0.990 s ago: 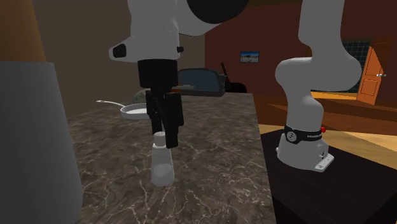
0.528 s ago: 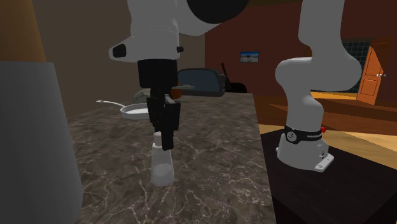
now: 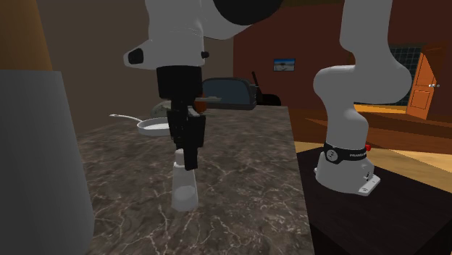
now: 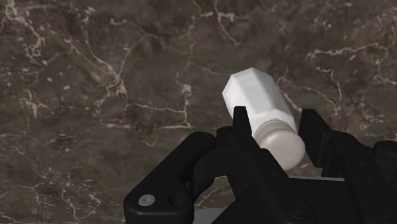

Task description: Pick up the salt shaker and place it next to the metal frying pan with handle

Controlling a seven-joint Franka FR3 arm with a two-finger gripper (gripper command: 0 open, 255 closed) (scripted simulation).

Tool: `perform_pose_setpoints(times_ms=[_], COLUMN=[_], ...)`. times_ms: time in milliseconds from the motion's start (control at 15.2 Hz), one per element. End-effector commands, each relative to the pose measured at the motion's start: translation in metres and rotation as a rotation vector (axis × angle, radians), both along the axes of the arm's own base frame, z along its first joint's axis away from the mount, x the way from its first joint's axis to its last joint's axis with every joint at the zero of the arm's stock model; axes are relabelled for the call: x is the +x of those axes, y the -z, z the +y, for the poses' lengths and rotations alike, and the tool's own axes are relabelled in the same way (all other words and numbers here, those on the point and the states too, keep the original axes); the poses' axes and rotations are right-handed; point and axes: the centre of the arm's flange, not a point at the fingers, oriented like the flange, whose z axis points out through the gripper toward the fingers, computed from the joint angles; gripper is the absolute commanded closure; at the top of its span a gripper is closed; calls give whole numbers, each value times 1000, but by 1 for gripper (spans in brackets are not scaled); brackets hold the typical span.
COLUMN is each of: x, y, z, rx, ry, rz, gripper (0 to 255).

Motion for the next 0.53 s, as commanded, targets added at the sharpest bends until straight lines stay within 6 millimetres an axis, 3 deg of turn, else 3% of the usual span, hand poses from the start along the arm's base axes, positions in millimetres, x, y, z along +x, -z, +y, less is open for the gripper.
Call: perform_pose_setpoints(times_ms=[0,462], x=[0,0], y=[-8,-45], z=[-1,-1], rx=[0,0], ry=[0,0], rz=[0,0], gripper=[255,255])
